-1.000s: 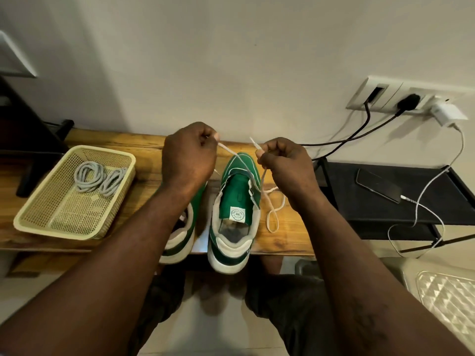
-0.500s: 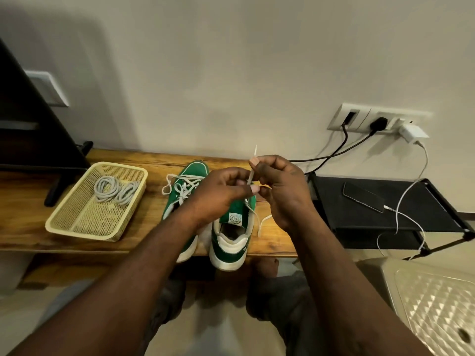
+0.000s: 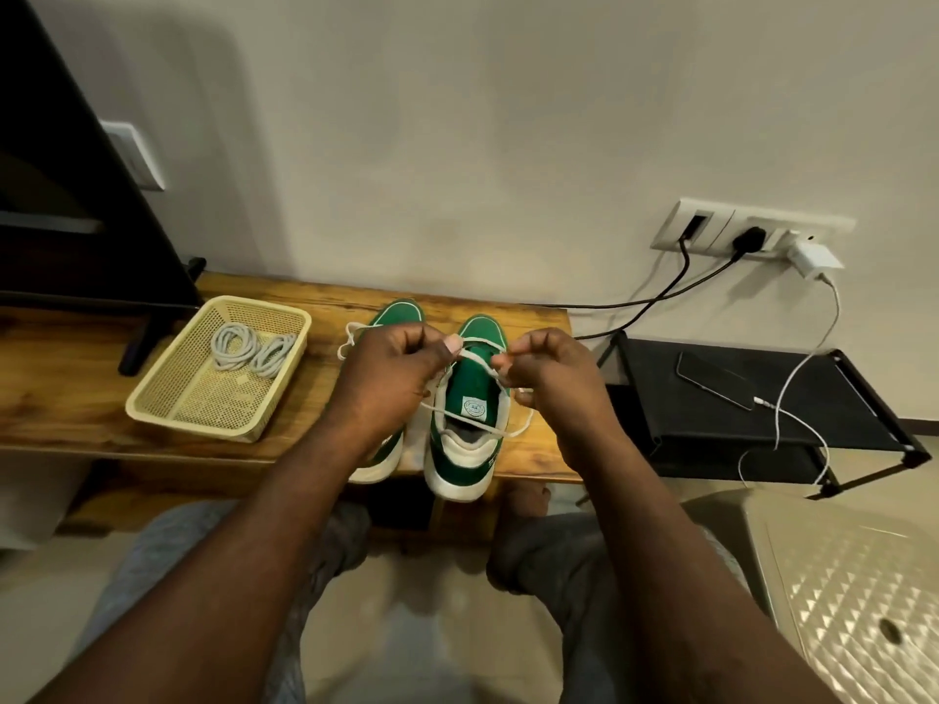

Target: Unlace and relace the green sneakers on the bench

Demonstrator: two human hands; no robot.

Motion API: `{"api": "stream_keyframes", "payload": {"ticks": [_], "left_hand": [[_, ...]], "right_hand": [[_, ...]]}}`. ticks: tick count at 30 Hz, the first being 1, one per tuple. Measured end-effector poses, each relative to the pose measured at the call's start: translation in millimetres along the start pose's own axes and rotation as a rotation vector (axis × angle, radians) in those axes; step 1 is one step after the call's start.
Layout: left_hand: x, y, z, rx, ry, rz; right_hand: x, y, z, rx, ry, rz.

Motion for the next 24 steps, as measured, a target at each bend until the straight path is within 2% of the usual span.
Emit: {"api": "stream_keyframes", "payload": {"ticks": [2,4,8,12,17,21,24], "left_hand": [[3,2,0,0.106,0.020,-0.032],[8,5,-1,0.212,0.055,-0.050],[17,1,-6,0.309,0.102,-0.069],[30,1,-2,0.230,0.112,-0.029],[44,3,1,-0.005,0.222,0.029],[54,3,-6,-0.051,0.256,0.043],[59,8,-7,-0.143,0.267,0.079]], "right_hand": [[5,3,-4,-0.078,0.043,0.054],[8,6,-21,0.001,0.184,0.064],[-3,-7,-52,-0.037,0.432,-0.004],[1,-10,-53,0.066,0.442,-0.039],[3,-2,-63,0.353,0.551,-0.121],[-1,2,-79,0.538,0.653,-0.241],[7,12,-83,0.607,0.646,-0.219]]}}
Point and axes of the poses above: each hand's wrist, its own x-axis towards the middle knuckle, its own z-axis out of the back of the hand, y = z × x, the point moved 9 cm from there along x, towards the middle knuckle, and after that the axes turned 11 degrees about z, right-handed, at the moved point
